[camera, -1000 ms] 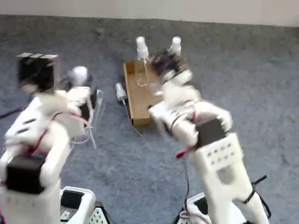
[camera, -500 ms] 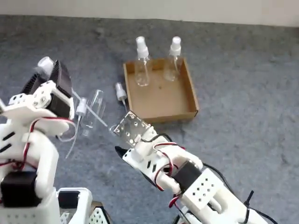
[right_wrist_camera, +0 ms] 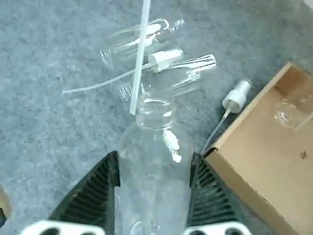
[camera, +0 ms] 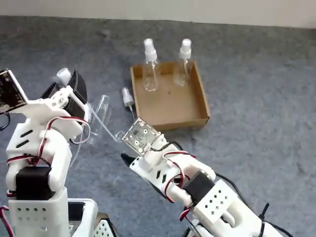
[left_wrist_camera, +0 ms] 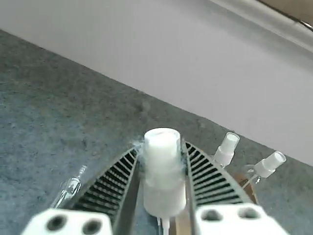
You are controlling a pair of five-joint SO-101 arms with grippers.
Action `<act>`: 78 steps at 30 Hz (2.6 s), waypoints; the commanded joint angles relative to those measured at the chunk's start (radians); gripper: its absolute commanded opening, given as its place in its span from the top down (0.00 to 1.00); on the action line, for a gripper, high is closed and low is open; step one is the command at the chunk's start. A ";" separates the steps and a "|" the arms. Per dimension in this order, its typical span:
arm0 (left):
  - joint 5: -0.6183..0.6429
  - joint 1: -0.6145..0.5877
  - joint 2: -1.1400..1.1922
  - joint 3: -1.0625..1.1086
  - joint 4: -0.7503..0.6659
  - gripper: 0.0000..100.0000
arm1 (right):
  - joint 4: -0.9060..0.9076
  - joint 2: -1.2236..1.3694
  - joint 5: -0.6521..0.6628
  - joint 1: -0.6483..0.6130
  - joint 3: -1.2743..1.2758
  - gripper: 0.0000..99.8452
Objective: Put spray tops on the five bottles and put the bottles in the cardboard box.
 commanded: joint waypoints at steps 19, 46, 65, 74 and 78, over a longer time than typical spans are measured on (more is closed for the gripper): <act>0.003 0.058 -0.007 0.091 -0.164 1.00 | -0.021 -0.030 -0.008 -0.013 -0.004 1.00; -0.077 0.329 -0.008 0.300 -0.020 1.00 | -0.160 -0.030 -0.170 0.062 0.002 1.00; -0.077 0.335 -0.008 0.329 0.003 1.00 | -0.369 -0.025 -0.180 0.108 0.105 1.00; -0.130 0.337 -0.008 0.400 0.000 1.00 | -0.390 -0.030 -0.239 0.114 0.150 1.00; -0.167 0.335 -0.008 0.398 -0.002 1.00 | -0.390 -0.031 -0.238 0.113 0.150 1.00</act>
